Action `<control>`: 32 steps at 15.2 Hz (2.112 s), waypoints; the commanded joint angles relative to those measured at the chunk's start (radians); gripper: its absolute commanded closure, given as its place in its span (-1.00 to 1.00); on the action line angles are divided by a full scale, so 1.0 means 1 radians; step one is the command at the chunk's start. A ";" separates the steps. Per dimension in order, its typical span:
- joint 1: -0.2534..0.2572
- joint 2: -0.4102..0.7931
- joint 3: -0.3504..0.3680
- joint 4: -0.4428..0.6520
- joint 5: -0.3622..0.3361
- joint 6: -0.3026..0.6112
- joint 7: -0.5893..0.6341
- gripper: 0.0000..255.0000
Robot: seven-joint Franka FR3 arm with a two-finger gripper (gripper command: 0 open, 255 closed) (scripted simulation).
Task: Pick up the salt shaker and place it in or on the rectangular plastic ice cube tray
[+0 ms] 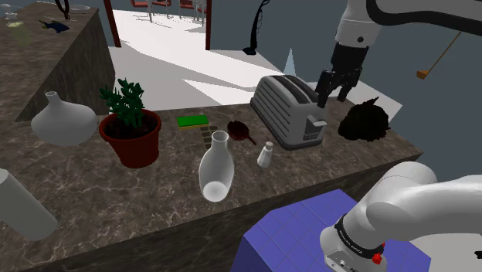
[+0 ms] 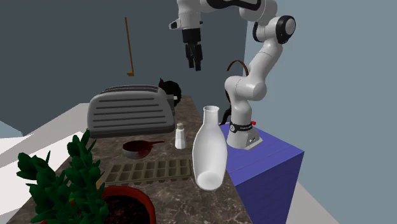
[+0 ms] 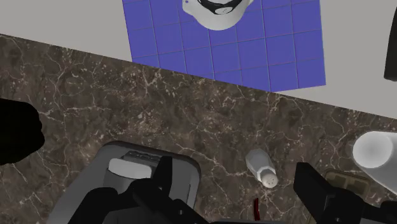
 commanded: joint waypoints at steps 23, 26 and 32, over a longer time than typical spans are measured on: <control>0.100 0.323 -0.008 -0.372 0.178 0.881 -0.010 -1.00; 0.105 0.354 -0.007 -0.390 0.186 0.931 -0.014 -1.00; 0.108 0.372 -0.007 -0.399 0.190 0.957 -0.017 -1.00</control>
